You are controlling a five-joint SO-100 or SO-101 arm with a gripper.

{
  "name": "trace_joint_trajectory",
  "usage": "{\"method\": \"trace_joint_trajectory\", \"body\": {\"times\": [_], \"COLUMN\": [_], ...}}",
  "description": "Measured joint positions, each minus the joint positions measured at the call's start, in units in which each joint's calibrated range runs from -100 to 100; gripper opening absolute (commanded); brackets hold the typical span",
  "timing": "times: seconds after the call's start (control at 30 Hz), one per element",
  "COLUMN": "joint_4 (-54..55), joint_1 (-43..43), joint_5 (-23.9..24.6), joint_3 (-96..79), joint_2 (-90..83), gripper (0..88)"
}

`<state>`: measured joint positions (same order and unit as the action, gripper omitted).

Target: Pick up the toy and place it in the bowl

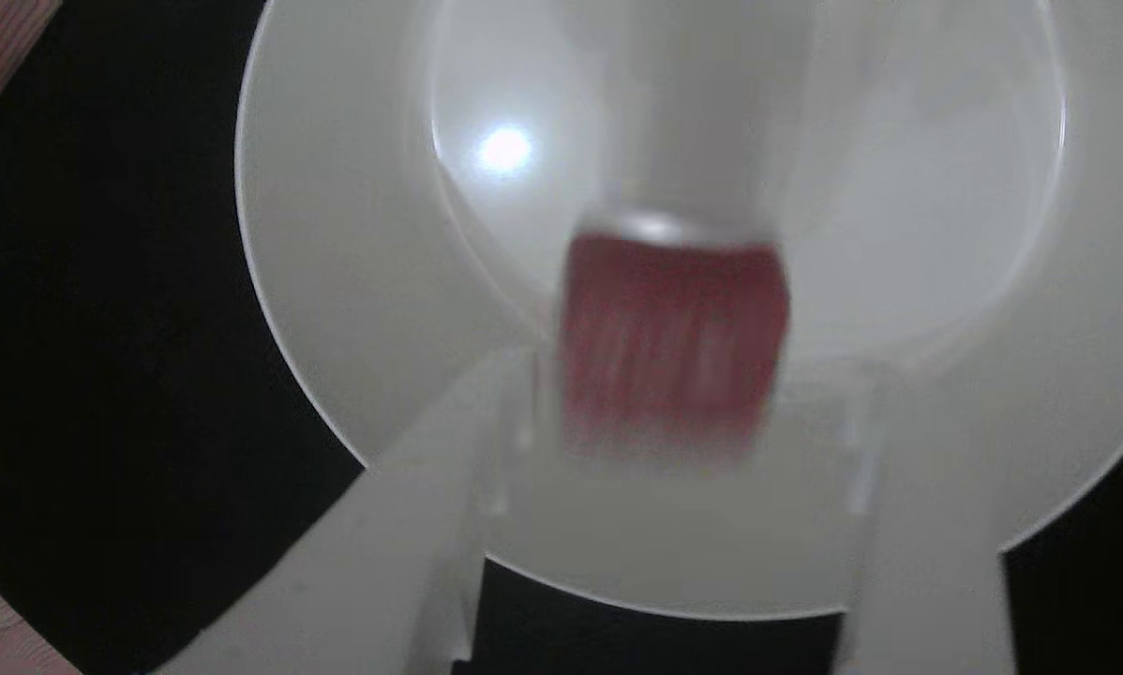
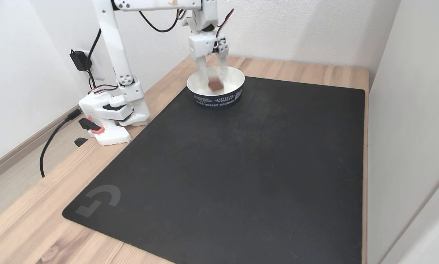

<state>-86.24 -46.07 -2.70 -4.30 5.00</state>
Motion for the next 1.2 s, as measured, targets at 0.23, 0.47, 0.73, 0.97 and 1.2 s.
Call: {"method": "trace_joint_trajectory", "body": {"times": [0.23, 0.47, 0.73, 0.97, 1.2], "joint_4": [1.8, 8.3, 8.4, 12.3, 19.6], "joint_1": [0.1, 7.2, 17.0, 36.2, 43.3], "joint_5": [0.0, 0.0, -0.2, -0.1, -5.3], "joint_3": [0.0, 3.4, 14.6, 16.2, 0.0], "joint_2": [0.0, 0.0, -0.2, -3.0, -15.7], "gripper": [25.0, 3.5, 2.2, 2.2, 2.2]}}
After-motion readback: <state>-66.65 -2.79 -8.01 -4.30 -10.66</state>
